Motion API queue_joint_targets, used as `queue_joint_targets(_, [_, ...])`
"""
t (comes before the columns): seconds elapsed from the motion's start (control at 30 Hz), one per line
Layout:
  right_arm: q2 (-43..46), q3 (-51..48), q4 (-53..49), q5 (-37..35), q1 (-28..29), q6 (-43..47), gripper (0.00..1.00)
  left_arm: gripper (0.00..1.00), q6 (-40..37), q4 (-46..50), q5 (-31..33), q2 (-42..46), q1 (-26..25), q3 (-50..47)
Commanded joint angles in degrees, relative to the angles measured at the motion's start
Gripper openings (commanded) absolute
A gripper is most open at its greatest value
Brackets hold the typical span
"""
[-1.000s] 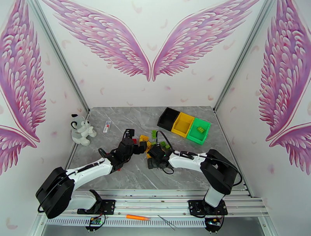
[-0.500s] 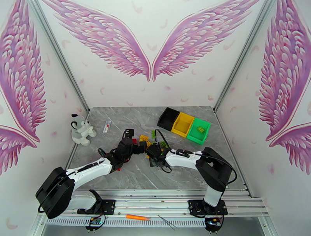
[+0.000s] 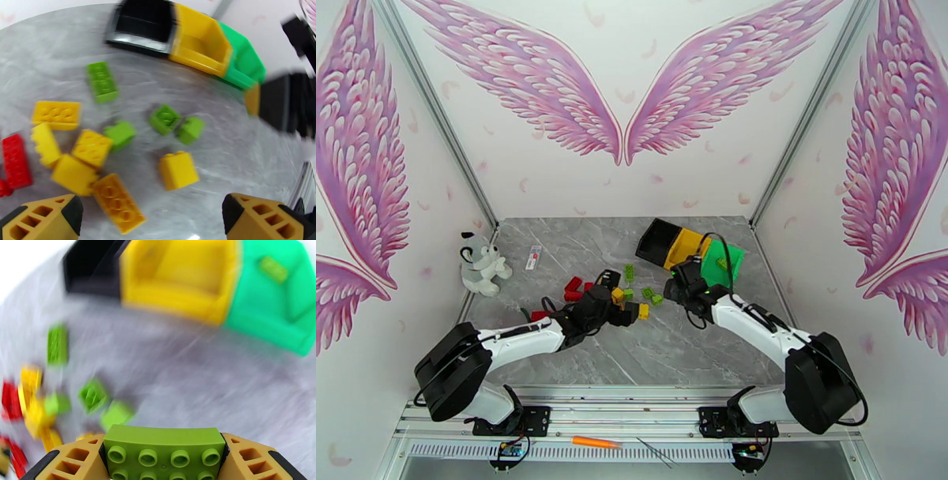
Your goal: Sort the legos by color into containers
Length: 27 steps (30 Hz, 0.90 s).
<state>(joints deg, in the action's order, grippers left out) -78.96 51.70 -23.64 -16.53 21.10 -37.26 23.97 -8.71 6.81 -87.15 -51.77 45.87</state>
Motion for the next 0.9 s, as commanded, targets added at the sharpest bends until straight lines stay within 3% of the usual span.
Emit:
queue_joint_targets(0.0, [0.8,0.6,3.6,-1.0,-6.8,1.0,0.55,0.99,-7.1,1.6,0.4,-1.1,-4.1,3.4])
queue_joint_targets(0.13, [-3.1,5.2,3.6,-0.8,-14.8,1.0,0.55,0.99,-12.2,0.7,1.8,0.0,-8.2,3.5])
queue_joint_targets(0.33, [-12.3,13.2,2.5,1.3,-20.6,1.1,0.56,0.99,-15.8,-3.5,4.0,1.8,-11.0,0.9])
queue_joint_targets(0.43, [-15.5,16.6,1.6,2.2,-21.5,1.6,0.60,0.99,-16.1,-3.3,5.3,1.6,-11.2,1.1])
queue_joint_targets(0.53, [-16.7,18.9,0.2,1.4,-21.8,2.0,0.77,0.99,-16.2,-3.2,6.9,1.8,-11.3,0.9])
queue_joint_targets(0.63, [-15.9,19.3,-0.1,1.0,-21.8,2.1,0.86,0.99,-16.2,-2.9,8.1,2.1,-11.1,0.9])
queue_joint_targets(0.87, [-10.7,14.8,3.8,5.3,-21.0,3.0,0.87,0.99,-13.7,0.5,9.6,2.2,-9.3,2.1])
